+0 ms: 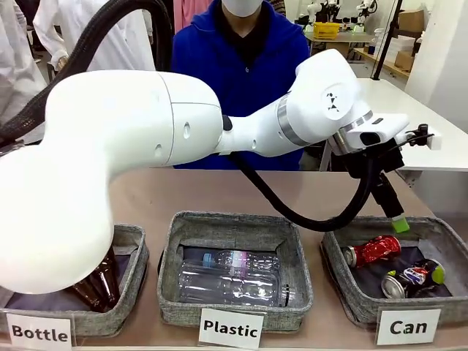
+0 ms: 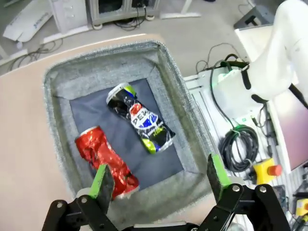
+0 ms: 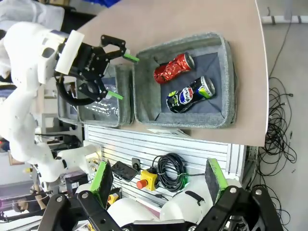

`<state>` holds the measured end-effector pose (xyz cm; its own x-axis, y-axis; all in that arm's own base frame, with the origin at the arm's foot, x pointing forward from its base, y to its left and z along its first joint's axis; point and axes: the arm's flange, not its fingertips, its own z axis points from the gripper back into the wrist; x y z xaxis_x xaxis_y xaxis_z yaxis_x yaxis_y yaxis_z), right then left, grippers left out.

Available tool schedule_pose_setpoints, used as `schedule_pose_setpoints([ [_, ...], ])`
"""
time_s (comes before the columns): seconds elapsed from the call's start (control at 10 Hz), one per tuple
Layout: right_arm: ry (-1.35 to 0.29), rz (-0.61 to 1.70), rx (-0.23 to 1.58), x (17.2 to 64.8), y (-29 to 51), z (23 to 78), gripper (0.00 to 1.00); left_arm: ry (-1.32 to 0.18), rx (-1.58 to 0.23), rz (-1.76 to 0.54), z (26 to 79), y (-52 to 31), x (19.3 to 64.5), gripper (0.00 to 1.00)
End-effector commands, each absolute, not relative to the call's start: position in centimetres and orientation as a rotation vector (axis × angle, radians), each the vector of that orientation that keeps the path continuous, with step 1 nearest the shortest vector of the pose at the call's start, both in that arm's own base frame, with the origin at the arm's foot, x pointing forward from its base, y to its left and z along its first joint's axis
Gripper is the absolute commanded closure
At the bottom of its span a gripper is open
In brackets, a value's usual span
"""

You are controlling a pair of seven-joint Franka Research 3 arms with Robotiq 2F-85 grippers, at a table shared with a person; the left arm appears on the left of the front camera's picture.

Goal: Sort the can waste into the basket.
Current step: Pick up the can waste from the table and place it in the right Fabric basket.

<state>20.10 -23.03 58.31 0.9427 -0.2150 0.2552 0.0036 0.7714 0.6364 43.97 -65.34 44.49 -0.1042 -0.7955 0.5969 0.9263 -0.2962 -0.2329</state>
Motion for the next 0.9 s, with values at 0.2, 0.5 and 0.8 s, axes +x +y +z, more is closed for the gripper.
schedule_pose_setpoints([
  [0.2,-0.317,-0.134,0.779,23.1,-22.8,59.0,0.0,-0.176,-0.841,-1.434,51.0,-55.4,44.2,0.0],
  [0.5,-0.243,-0.123,0.825,30.0,-18.0,60.5,0.0,-0.149,-0.875,-1.227,52.9,-43.6,43.8,0.0],
  [0.8,-0.195,0.013,0.913,35.8,-9.5,60.9,0.0,-0.291,-0.999,-0.954,53.4,-29.4,43.6,0.0],
])
